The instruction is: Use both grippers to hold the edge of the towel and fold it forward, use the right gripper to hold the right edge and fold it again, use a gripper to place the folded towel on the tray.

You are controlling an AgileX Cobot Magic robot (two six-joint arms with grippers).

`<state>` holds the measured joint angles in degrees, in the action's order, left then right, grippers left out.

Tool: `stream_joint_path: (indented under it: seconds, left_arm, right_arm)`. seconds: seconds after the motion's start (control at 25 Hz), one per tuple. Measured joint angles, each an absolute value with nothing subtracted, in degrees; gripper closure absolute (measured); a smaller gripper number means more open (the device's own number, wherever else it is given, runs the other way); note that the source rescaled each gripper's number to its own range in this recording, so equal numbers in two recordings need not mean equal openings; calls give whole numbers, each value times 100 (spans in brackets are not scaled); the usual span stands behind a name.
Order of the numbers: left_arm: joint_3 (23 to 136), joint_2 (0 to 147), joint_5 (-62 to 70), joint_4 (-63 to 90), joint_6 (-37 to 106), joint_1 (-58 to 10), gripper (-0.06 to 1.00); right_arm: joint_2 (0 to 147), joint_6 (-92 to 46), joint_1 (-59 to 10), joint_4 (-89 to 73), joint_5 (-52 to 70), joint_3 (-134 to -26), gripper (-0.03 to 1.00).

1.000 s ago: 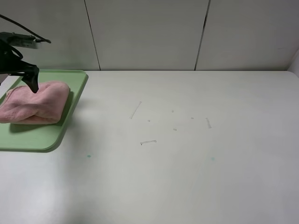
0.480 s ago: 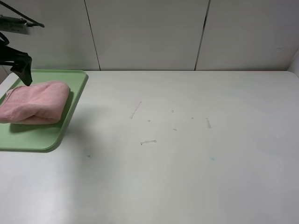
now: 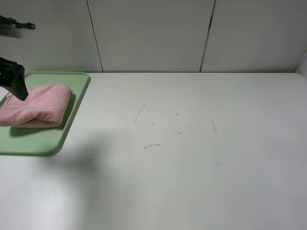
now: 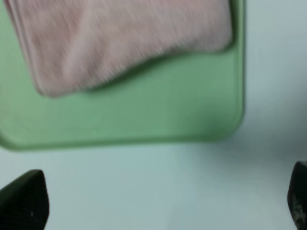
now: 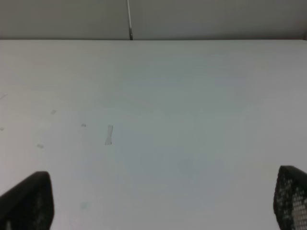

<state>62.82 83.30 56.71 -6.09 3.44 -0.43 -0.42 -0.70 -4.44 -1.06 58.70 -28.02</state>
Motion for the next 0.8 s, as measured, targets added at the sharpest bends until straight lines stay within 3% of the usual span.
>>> stream_joint_path:
  seconds: [0.8]
  left_arm:
    - [3239,4244,5699,-110,237,-211,-5]
  right_arm:
    - [-42,-70,-444,-106,5870,-2802,-3]
